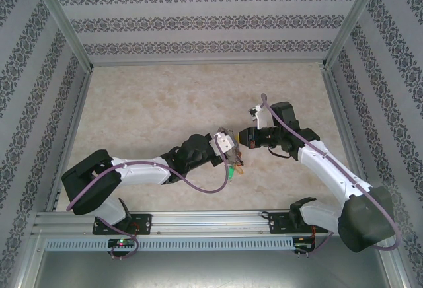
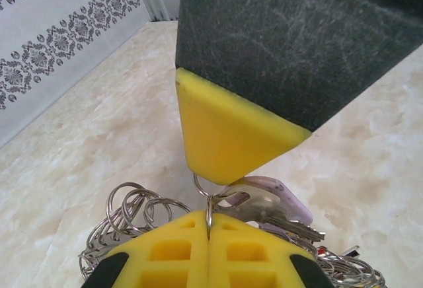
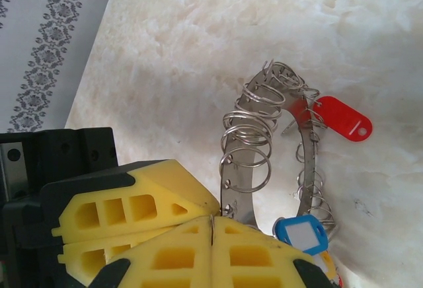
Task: Put the keys on the keyring
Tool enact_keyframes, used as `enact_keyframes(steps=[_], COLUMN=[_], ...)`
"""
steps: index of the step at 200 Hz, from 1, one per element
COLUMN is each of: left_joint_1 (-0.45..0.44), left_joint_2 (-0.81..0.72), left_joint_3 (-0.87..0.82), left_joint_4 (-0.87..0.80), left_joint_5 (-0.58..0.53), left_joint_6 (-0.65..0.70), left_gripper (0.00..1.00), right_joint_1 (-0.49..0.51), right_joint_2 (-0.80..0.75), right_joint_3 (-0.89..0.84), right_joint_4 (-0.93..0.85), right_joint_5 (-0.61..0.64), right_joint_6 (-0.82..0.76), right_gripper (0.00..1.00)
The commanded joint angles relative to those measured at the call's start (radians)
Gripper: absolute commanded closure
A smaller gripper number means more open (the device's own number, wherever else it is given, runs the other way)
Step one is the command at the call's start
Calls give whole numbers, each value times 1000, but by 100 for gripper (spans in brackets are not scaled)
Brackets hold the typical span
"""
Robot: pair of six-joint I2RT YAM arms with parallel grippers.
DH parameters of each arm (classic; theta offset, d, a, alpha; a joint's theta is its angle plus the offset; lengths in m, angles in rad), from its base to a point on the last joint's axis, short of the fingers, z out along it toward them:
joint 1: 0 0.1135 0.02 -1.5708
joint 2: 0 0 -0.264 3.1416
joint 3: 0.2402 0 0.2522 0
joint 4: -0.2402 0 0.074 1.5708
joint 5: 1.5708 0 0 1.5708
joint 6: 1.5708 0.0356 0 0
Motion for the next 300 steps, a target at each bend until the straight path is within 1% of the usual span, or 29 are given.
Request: enact_keyframes(steps=[1,26,47,68,125,150,170,184,198,220,261,300], left_joint_1=[12,12,12,12,12,12,12,12,12,13,14,20], left_joint_2=[10,16,20,26,33,34,33,30,29,19,0,-5], left_joint_3=[-3,-2,8,14,32,36,39,46,53,53,28,5], left_joint_4=[9,5,-16,-22,-33,-40,-40,-55,-72,-74,-31,29], left_joint_5=[-27,-30,-32,-29,-29,-24,-23,-22,-23,-35,-26,-22], left_joint_6=[-2,-3,-3,-3,-2,1,2,3,4,-1,-6,-47], left_gripper=[99,88,83,80,80,81,85,90,100,100,100,100], right_joint_1=[-17,-15,-10,-5,13,22,27,30,32,32,4,-8], right_joint_2=[-20,-24,-25,-25,-16,-13,-8,-1,2,-2,-6,12], right_joint_3=[16,16,14,16,21,28,32,35,34,34,17,-9], right_joint_4=[45,46,46,44,36,34,26,20,15,3,-24,-4], right_joint_5=[-42,-62,-75,-81,-92,-100,-101,-102,-98,-72,56,48], right_joint_6=[1,-2,-7,-11,-19,-25,-29,-33,-36,-42,-36,-22], right_gripper=[100,100,100,100,100,100,100,100,100,100,100,100])
